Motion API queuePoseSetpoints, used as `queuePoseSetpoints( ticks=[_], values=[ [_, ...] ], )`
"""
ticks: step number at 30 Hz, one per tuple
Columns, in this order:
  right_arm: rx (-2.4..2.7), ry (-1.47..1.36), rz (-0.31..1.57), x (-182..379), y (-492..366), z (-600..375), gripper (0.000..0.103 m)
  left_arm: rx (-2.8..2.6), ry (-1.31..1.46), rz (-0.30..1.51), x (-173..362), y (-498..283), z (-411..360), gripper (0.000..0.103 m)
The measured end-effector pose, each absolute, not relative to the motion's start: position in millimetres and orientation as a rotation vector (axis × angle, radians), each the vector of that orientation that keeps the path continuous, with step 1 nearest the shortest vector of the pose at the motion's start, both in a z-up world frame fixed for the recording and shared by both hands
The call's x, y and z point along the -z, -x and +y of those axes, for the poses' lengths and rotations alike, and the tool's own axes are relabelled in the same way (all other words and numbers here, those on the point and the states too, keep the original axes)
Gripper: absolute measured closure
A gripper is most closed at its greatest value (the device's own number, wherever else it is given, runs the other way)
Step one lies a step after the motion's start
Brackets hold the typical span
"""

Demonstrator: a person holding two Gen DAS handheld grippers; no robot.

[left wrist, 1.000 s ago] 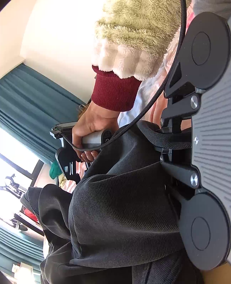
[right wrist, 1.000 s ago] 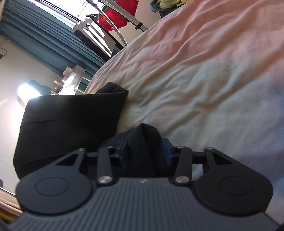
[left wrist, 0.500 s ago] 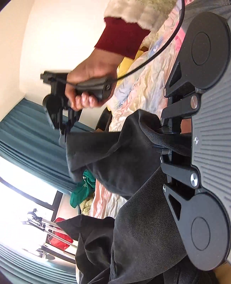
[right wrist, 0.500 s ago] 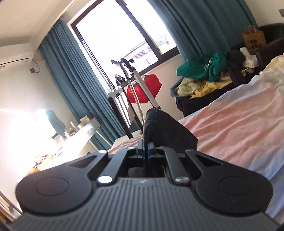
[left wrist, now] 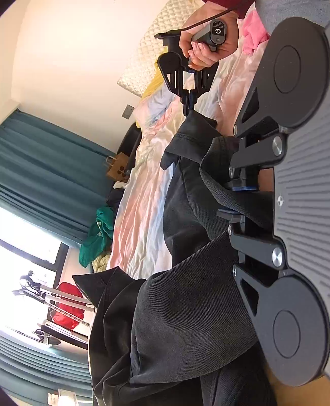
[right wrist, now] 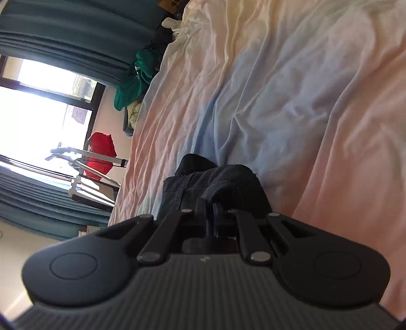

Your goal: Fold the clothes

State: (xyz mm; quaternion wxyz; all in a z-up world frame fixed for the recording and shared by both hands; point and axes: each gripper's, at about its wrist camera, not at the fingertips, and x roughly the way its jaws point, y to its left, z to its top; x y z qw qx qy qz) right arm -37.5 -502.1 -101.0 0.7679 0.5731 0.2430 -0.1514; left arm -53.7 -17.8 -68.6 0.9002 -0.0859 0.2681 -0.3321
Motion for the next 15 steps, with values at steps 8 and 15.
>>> queuePoseSetpoints(
  ticks=[8, 15],
  values=[
    [0.239, -1.318, 0.542, 113, 39, -504, 0.041, 0.641, 0.172, 0.594, 68, 73, -17, 0.088],
    [0.233, -1.180, 0.589, 118, 2, -491, 0.059, 0.631, 0.185, 0.607, 72, 73, -16, 0.088]
  ],
)
